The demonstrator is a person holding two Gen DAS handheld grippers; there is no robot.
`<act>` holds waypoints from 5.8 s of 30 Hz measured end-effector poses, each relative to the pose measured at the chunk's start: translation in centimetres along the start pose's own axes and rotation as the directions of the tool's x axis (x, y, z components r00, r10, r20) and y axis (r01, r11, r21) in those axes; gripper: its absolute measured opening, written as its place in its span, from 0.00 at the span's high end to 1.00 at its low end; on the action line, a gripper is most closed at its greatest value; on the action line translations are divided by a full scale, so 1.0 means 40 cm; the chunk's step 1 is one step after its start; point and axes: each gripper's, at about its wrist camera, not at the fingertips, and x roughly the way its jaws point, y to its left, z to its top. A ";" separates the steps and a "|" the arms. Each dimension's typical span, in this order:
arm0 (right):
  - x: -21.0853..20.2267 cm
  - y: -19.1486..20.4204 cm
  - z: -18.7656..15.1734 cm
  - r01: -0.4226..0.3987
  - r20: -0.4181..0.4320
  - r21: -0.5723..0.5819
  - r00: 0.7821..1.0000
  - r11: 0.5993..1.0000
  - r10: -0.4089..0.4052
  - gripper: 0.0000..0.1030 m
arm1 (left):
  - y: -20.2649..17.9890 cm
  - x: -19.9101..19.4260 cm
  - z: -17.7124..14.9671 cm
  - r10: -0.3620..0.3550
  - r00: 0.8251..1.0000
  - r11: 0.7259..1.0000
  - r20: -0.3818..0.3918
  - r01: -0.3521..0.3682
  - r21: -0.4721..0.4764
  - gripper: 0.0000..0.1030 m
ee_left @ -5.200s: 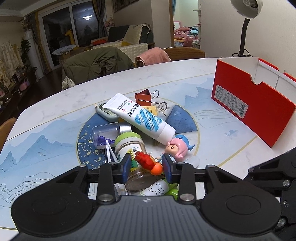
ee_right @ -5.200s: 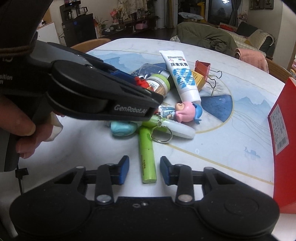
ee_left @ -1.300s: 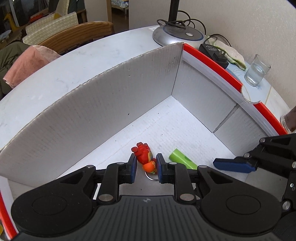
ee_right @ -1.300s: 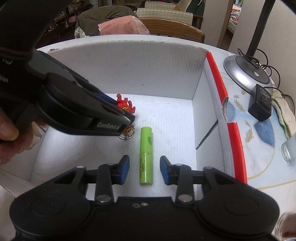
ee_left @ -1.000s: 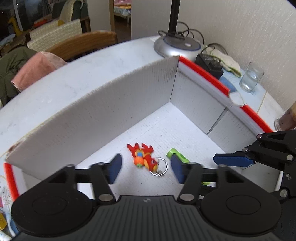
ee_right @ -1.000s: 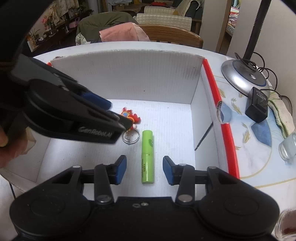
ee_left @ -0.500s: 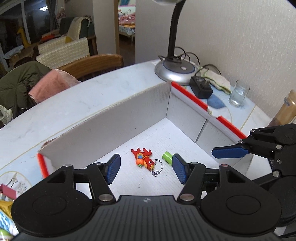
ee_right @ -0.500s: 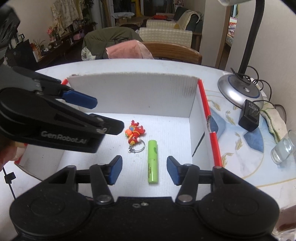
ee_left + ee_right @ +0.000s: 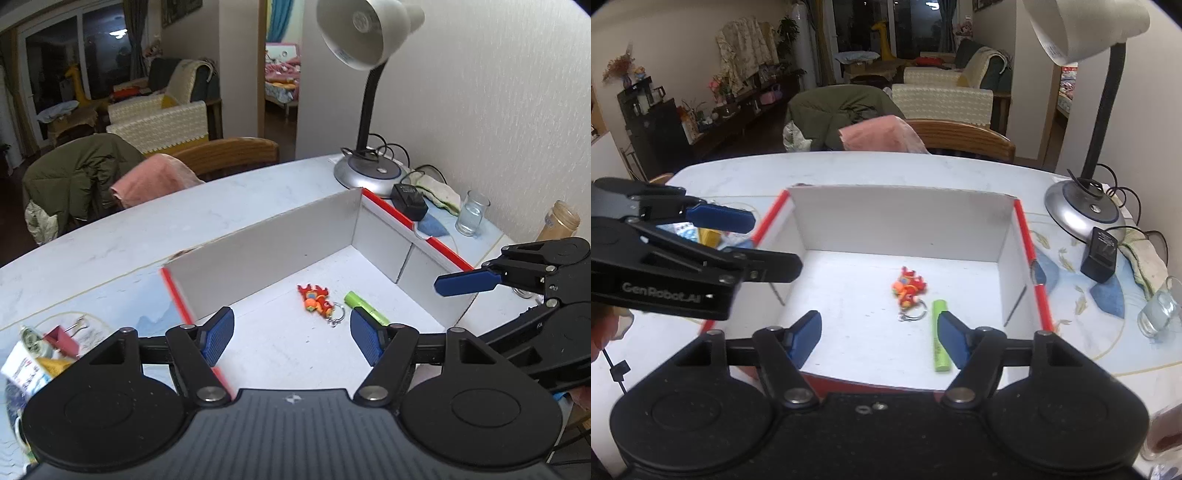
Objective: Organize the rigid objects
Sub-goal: 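Withdraw both grippers from the box back to the pile, then grasp the white sunglasses with the left gripper while the right gripper grasps the white-green marker, then carry the sunglasses and marker over the shoebox with both grippers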
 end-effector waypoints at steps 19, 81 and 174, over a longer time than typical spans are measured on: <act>-0.054 0.201 -0.023 -0.011 0.053 0.081 0.999 0.997 0.007 0.09 | 0.195 -0.198 -0.160 0.045 0.998 0.993 0.038 -0.040 -0.112 0.16; 0.370 0.792 0.012 -0.179 -0.177 -0.378 0.977 0.908 0.119 0.30 | 0.762 -0.124 -0.494 0.141 0.986 0.949 -0.088 -0.160 -0.272 0.01; -0.029 0.207 -0.027 0.025 -0.023 0.287 1.000 0.958 -0.020 0.83 | 0.274 -0.228 -0.213 -0.073 0.994 0.993 0.086 0.081 -0.091 0.78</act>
